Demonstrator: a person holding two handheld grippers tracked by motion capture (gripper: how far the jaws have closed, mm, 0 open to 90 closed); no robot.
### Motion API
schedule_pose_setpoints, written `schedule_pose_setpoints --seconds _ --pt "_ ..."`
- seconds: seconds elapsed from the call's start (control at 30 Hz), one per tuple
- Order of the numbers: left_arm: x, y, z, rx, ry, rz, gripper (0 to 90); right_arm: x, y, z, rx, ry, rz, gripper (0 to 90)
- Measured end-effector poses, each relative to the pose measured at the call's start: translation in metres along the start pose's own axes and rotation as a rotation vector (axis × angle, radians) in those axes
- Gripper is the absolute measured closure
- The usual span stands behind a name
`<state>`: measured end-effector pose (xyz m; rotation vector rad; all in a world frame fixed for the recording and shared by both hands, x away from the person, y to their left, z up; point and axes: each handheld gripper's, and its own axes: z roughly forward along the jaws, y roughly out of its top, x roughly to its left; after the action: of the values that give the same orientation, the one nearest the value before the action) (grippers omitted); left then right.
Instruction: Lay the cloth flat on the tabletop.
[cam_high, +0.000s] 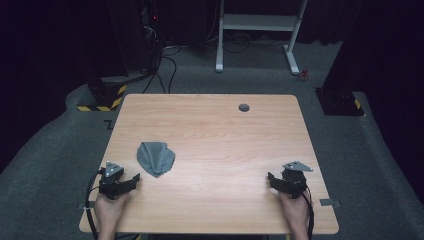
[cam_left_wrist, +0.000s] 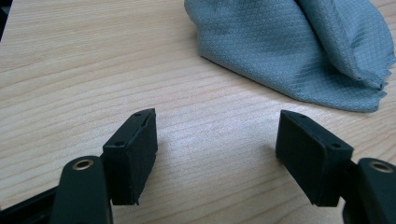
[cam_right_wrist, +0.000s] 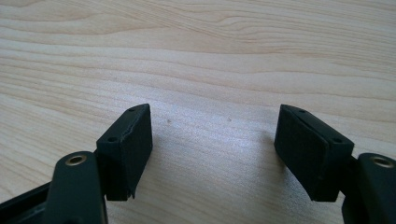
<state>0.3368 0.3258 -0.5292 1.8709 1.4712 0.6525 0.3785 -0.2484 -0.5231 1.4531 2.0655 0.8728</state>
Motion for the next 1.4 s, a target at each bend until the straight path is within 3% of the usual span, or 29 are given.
schedule_pose_setpoints --seconds 0.3,0.6,0.97,1.03,1.4 --pt "-0.0009 0.0004 0.0005 0.004 0.001 0.011 28.4 0.0001 -0.0002 -0.0002 0.0 0.002 -0.002 27.7" --pt "-0.0033 0.0017 0.0024 0.02 -0.021 0.032 19.5 0.0 -0.0001 -0.0002 0.001 0.001 -0.002 27.6" --pt "-0.0046 0.004 0.0045 0.015 -0.007 0.011 20.9 0.0006 -0.0002 -0.0004 0.001 0.006 -0.003 27.6" --pt "-0.0041 0.0043 0.0048 0.005 -0.02 -0.009 21.2 0.0006 -0.0002 -0.0004 0.001 0.007 -0.003 27.7" --pt "-0.007 0.0074 0.0037 -0.036 -0.075 -0.034 22.2 0.0006 -0.0002 -0.0004 0.001 0.007 -0.003 27.6"
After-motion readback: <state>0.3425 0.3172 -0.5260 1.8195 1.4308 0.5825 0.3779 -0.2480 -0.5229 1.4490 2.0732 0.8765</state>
